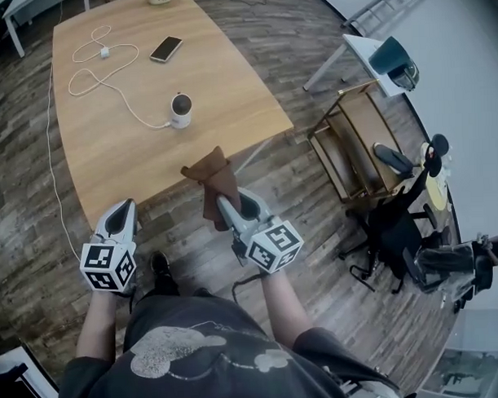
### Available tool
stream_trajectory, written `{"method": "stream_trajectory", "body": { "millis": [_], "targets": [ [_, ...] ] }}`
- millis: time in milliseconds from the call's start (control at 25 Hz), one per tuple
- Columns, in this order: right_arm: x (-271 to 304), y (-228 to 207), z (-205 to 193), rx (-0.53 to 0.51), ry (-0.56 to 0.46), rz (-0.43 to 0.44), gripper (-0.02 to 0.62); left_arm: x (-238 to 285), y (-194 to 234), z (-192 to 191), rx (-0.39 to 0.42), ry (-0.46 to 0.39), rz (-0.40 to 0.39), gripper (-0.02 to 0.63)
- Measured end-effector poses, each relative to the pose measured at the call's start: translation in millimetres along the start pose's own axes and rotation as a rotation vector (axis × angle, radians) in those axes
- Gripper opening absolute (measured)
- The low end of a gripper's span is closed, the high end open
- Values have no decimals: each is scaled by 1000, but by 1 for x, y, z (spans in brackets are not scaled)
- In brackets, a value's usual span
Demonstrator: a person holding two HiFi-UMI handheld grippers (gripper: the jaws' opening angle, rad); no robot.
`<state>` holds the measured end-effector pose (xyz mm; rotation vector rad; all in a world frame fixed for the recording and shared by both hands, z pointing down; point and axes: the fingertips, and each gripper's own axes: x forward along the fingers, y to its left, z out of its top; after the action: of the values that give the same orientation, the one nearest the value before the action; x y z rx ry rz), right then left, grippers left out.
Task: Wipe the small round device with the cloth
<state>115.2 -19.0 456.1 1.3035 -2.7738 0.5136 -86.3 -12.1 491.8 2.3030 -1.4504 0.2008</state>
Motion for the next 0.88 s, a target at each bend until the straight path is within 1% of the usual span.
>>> {"method": "stream_trajectory", "body": {
  "millis": [80, 200, 400, 600, 880],
  "targets": [
    [-16, 6, -1, -5, -1, 18, 75, -6, -18, -2, -2, -5, 0, 18],
    [-38, 14, -2, -12, -6, 40, 75, -19, -43, 0, -15, -40, 4, 18],
    [-72, 30, -14, -16, 8, 73, 75, -45, -75, -8, -19, -69, 17, 18],
    [-99, 46, -23, -25, 6, 86, 77, -73, -93, -17, -11, -89, 32, 18],
    [-129, 72, -39, -53, 24, 130, 77, -99, -122, -28, -4, -116, 31, 18]
  ]
}}
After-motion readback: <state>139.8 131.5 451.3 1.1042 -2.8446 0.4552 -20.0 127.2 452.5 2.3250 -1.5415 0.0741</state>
